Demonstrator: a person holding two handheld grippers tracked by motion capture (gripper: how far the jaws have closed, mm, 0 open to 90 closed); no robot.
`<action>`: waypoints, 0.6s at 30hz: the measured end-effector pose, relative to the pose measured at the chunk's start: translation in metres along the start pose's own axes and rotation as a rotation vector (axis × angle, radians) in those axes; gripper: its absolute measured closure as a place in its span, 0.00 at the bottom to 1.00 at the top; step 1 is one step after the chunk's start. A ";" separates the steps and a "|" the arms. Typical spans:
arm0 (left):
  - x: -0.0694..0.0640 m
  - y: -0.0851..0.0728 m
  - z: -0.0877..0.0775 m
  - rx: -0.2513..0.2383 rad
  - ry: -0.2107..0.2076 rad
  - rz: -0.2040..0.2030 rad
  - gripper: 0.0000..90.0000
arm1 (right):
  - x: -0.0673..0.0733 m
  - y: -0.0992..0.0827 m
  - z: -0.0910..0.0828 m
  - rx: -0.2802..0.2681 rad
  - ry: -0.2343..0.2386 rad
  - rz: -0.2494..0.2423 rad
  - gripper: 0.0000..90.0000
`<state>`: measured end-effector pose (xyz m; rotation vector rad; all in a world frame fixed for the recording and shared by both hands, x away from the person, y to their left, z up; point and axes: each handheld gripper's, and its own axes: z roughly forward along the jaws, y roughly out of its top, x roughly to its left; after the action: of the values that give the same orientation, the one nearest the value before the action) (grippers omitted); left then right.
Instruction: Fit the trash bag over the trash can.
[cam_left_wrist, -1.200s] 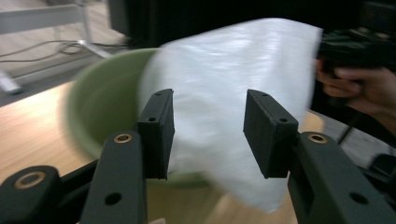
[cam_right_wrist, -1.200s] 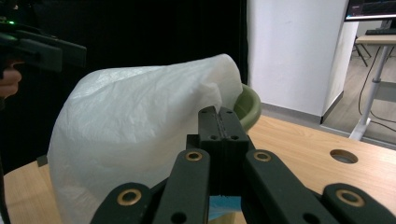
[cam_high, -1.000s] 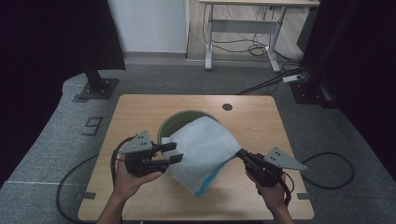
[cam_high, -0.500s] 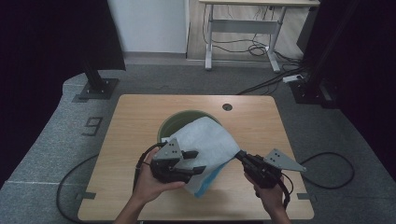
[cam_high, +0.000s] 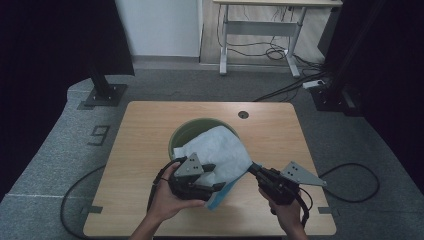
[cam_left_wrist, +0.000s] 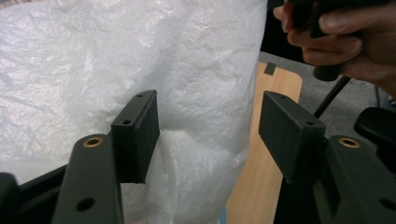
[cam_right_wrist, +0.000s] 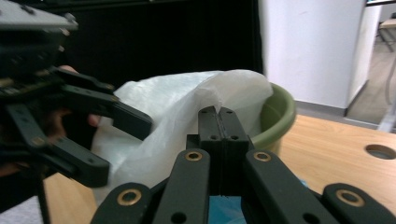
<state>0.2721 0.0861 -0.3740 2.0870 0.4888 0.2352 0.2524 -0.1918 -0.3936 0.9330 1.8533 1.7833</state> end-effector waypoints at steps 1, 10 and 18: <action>-0.001 0.000 0.002 0.004 0.003 0.003 0.42 | 0.001 0.000 0.000 -0.002 0.006 0.005 0.99; 0.001 -0.001 0.004 -0.007 0.028 0.007 0.62 | 0.006 -0.002 0.000 0.009 0.027 -0.006 0.99; 0.013 -0.004 0.000 -0.030 -0.010 -0.029 0.91 | 0.006 -0.004 0.001 0.016 0.033 -0.013 0.99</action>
<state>0.2834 0.0933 -0.3778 2.0496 0.5061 0.2144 0.2482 -0.1864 -0.3963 0.9004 1.8919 1.7884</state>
